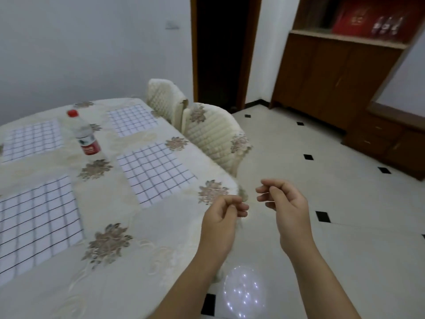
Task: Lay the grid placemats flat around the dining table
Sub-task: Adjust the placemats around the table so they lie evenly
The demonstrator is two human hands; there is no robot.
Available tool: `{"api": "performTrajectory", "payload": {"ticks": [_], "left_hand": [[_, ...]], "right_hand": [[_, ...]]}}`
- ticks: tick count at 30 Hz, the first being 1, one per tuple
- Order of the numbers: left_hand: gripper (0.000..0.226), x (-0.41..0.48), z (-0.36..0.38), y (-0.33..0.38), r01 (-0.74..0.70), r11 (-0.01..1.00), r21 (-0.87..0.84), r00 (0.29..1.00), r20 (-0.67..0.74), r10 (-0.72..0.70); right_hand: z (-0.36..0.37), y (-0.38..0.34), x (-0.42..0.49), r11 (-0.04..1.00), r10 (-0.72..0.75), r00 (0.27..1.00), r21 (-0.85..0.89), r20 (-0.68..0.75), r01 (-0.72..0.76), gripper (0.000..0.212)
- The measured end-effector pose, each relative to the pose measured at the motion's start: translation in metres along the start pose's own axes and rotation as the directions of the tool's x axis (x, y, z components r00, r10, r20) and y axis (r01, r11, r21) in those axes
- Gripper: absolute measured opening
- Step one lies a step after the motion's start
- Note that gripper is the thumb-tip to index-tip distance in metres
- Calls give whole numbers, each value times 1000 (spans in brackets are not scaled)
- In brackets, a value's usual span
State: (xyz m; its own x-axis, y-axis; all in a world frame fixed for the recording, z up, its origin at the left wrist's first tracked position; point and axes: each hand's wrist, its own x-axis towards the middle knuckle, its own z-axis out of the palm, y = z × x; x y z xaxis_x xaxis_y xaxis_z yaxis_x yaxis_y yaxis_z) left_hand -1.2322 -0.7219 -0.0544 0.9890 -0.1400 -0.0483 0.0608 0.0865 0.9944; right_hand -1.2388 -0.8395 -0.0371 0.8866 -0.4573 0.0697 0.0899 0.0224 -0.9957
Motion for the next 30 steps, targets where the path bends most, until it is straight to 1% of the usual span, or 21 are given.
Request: {"api": "performTrajectory", "payload": {"ticks": [6,11,13,17,20,23,30], "left_hand": [[30,60,60,-15,5,1000,18,1000,-6,-5],[29,154,109,-27,-45,999,28,999,-7,46],[29,203,131,-29,-45,999,15,999,-4,45],[26,298,173,-12,-52,999,7,999,6,52],[27,363,200,3,-74,997,-7,997,-12,74],[28,414,224,5,-65,998,-26,998,-27,64],[23,554,276,-7,-75,997,-36,986,-153,69]], "right_hand": [[-54,17,63,999,51,995,21,-84,-50,30],[-76,36,161,997,70,991,-4,-117,-71,30],[-80,38,215,997,68,992,-28,-110,-71,29],[-83,24,319,997,49,994,-55,-97,-54,28],[-86,17,384,997,43,995,-55,-95,-49,28],[-89,23,437,996,71,994,-48,-82,-75,28],[-90,49,600,996,83,996,-39,-19,-84,29]]}}
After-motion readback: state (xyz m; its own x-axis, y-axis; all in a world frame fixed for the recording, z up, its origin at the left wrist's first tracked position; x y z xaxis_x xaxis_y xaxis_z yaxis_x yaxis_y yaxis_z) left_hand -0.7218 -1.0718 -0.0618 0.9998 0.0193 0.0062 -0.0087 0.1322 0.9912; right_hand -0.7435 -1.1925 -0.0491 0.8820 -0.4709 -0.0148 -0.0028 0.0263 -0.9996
